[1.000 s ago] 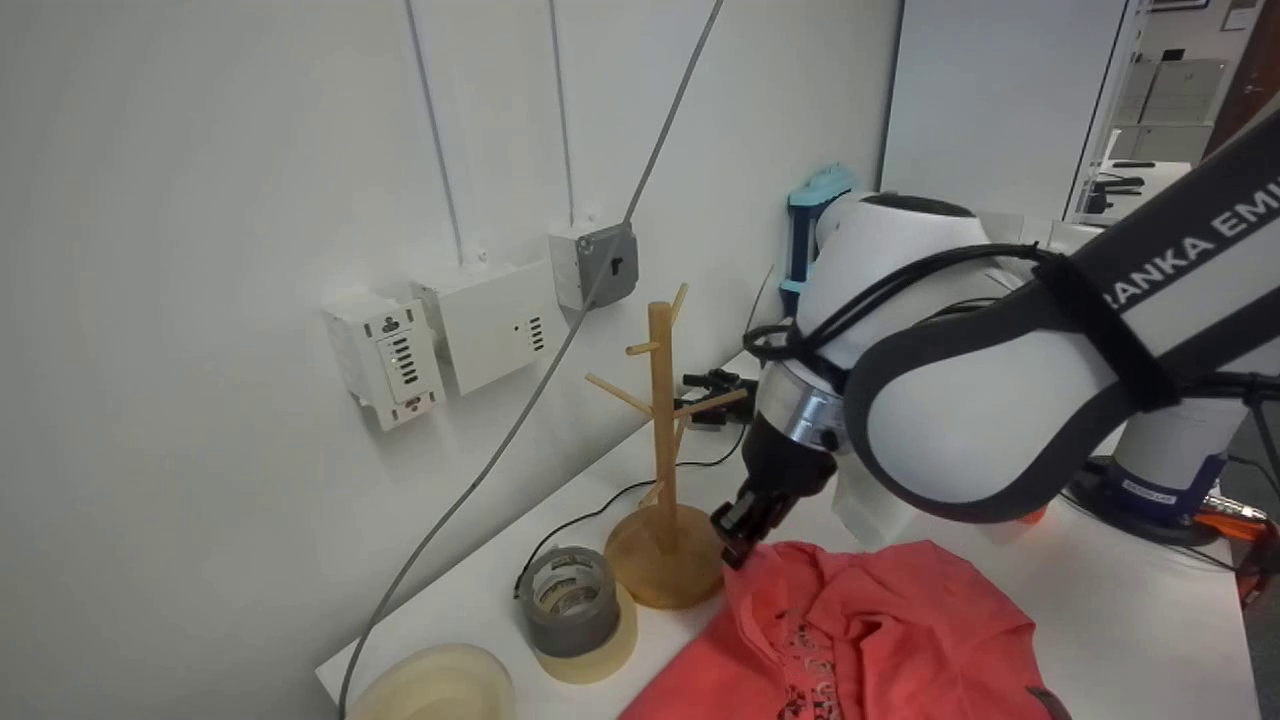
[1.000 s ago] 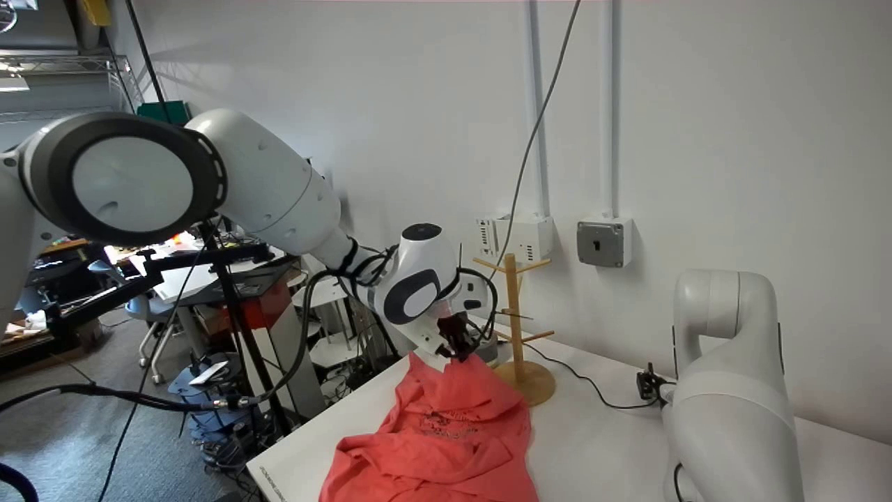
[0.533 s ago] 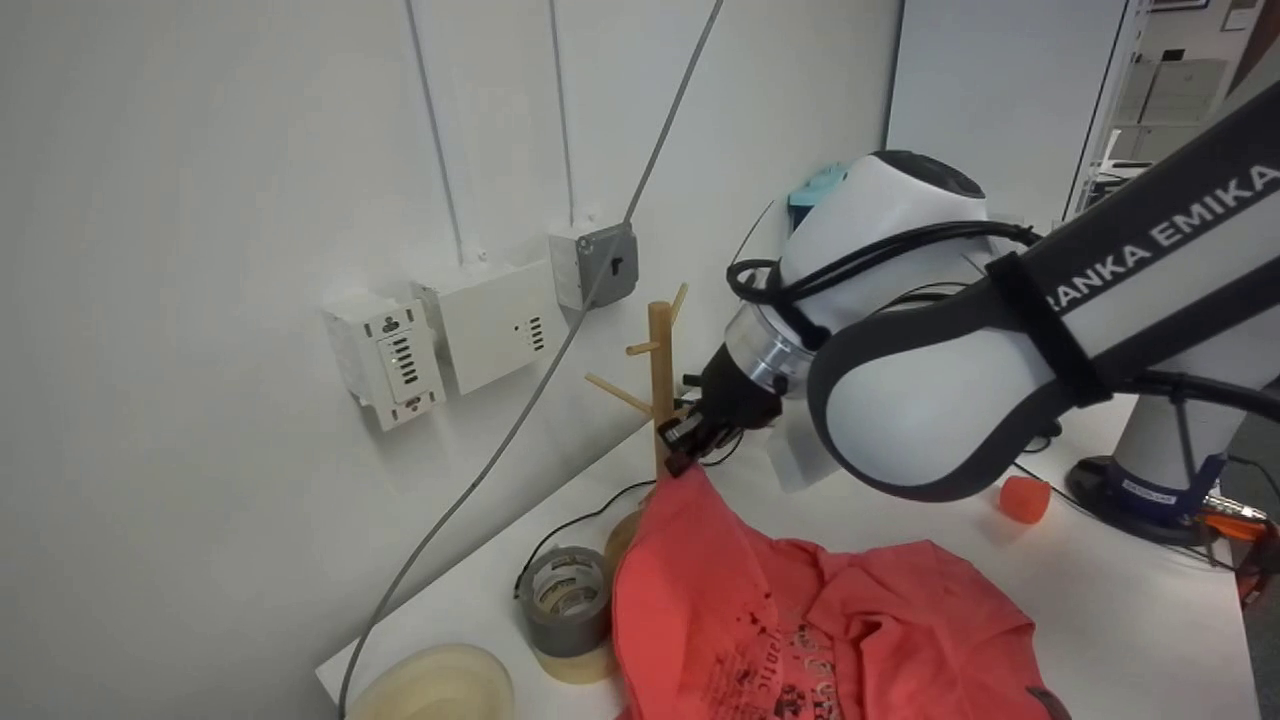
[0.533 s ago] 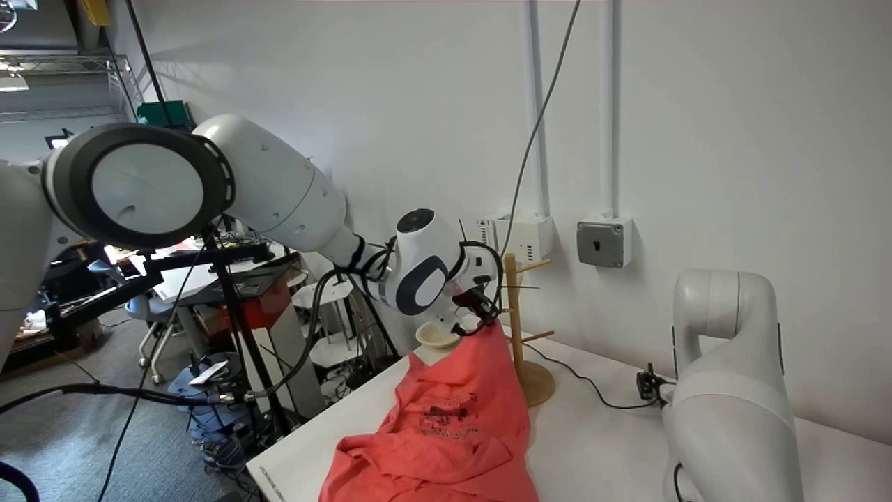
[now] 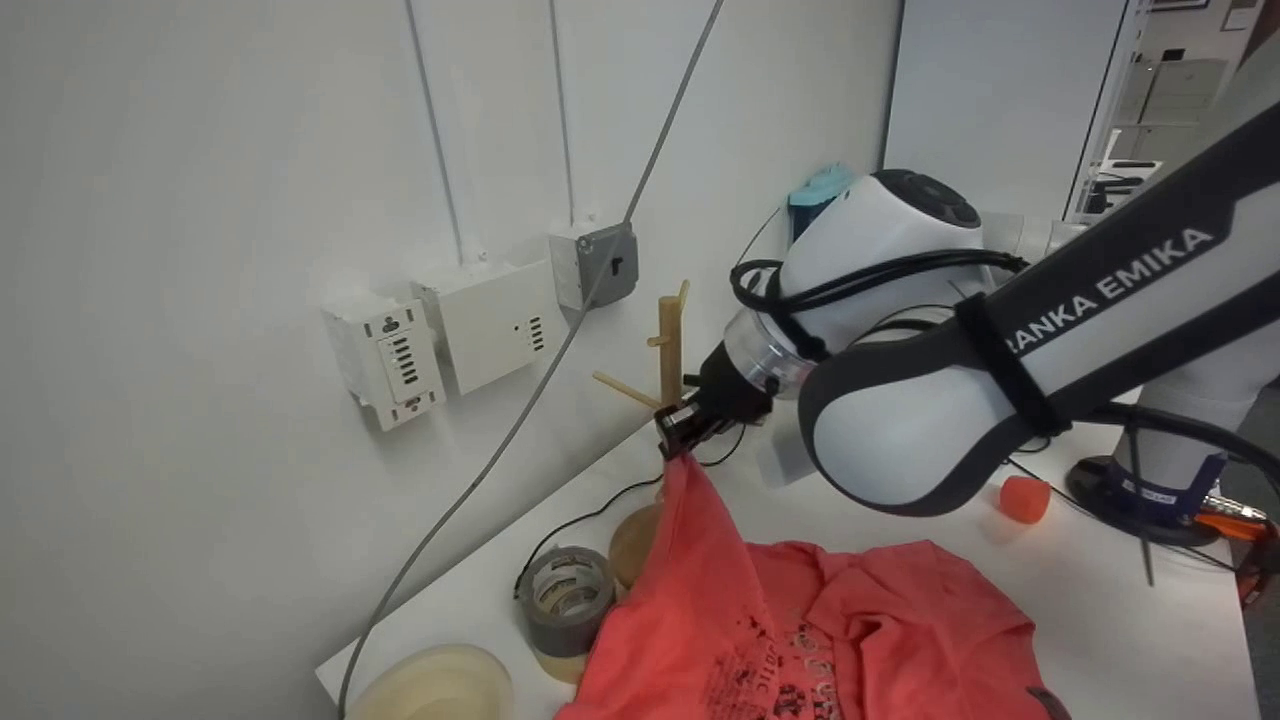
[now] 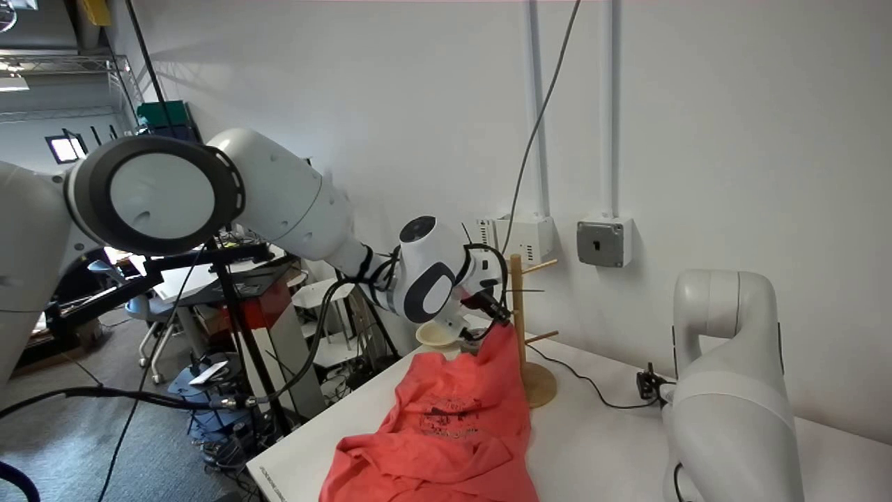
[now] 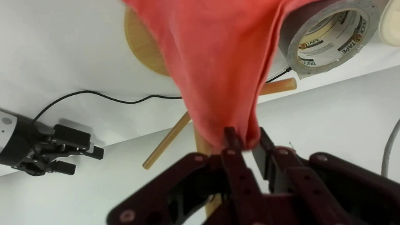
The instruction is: Move the shirt away from you then unfold it
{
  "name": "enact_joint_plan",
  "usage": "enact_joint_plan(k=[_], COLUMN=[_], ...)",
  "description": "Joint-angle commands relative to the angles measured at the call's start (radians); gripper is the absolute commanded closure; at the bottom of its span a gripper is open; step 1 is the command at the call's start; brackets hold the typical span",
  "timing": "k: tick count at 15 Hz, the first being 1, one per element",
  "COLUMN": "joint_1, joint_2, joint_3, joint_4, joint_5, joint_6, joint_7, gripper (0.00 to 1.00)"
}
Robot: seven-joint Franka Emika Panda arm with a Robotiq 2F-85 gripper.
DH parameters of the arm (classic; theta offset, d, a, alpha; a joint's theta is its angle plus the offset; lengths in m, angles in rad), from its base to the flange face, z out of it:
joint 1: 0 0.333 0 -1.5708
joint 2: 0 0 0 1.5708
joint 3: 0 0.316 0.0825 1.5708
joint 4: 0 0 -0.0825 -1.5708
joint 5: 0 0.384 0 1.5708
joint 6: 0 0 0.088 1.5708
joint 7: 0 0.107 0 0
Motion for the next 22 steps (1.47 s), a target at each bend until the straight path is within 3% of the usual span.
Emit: enact_joint_plan(k=[1, 6, 8, 14, 18, 22], joint_1=[0.023, 0.006, -0.012, -0.001, -0.029, -0.028], joint_2=[0.015, -0.034, -0.066, -0.204, -0.277, -0.276], joint_3=[-0.028, 0.010, 0.039, 0.033, 0.059, 0.038], joint_4=[0.017, -0.044, -0.088, -0.285, -0.391, -0.455], joint_5=[-0.005, 0.006, 0.011, -0.001, 0.007, -0.007], joint_6=[0.008, -0.048, -0.091, -0.197, -0.250, -0.220], joint_7=[0.017, 0.008, -0.002, 0.020, 0.003, 0.029], gripper=[0.48, 0.09, 0.00, 0.00, 0.00, 0.00])
